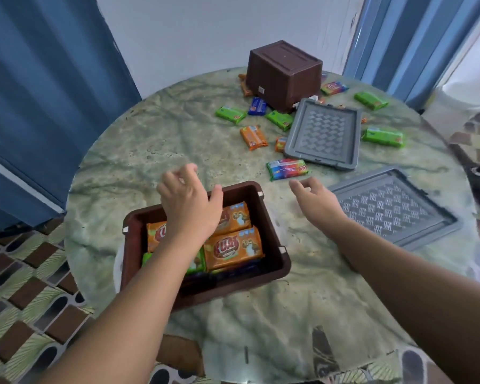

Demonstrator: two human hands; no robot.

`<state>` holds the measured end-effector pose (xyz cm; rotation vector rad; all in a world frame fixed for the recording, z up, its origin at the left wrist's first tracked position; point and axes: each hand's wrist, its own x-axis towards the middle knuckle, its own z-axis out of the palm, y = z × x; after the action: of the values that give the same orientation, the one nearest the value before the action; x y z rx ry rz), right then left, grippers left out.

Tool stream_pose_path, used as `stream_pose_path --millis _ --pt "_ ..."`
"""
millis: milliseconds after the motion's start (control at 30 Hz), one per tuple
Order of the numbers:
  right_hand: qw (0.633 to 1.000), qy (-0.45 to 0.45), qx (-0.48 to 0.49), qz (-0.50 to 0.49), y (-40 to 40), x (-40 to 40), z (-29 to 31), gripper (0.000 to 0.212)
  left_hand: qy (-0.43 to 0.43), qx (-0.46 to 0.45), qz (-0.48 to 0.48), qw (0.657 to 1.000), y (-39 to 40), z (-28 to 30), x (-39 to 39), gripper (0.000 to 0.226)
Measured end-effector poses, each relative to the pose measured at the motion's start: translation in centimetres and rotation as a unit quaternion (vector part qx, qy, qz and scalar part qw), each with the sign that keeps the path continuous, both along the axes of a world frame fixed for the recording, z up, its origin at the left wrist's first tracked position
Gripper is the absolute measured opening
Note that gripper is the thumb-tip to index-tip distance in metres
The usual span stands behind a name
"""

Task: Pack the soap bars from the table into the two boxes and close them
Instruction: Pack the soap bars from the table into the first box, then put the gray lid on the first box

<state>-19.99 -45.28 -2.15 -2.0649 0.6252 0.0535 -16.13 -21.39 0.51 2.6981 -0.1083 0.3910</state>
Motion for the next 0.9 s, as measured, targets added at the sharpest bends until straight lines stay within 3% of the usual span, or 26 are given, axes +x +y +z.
stream_pose_path --millis 233,367,533,900 --pt "0.990 0.046 -0.134 -0.023 -15.4 -1.9 -1.1 0.033 0.025 0.010 -0.131 0.991 -15.9 -1.2 -1.2 0.040" --pt "0.980 0.083 -0.178 -0.016 -21.4 -2.5 -2.3 0.042 0.202 -0.018 -0.095 0.975 -22.4 -3.3 -2.1 0.045" --pt "0.964 0.157 -0.212 0.007 -24.5 -2.6 -3.9 0.061 0.412 -0.020 0.034 0.911 -25.8 -7.2 -3.1 0.082" --pt "0.959 0.190 -0.212 -0.003 -26.8 -2.9 -5.4 0.087 0.413 -0.161 0.143 0.885 -29.0 -8.8 -3.6 0.076"
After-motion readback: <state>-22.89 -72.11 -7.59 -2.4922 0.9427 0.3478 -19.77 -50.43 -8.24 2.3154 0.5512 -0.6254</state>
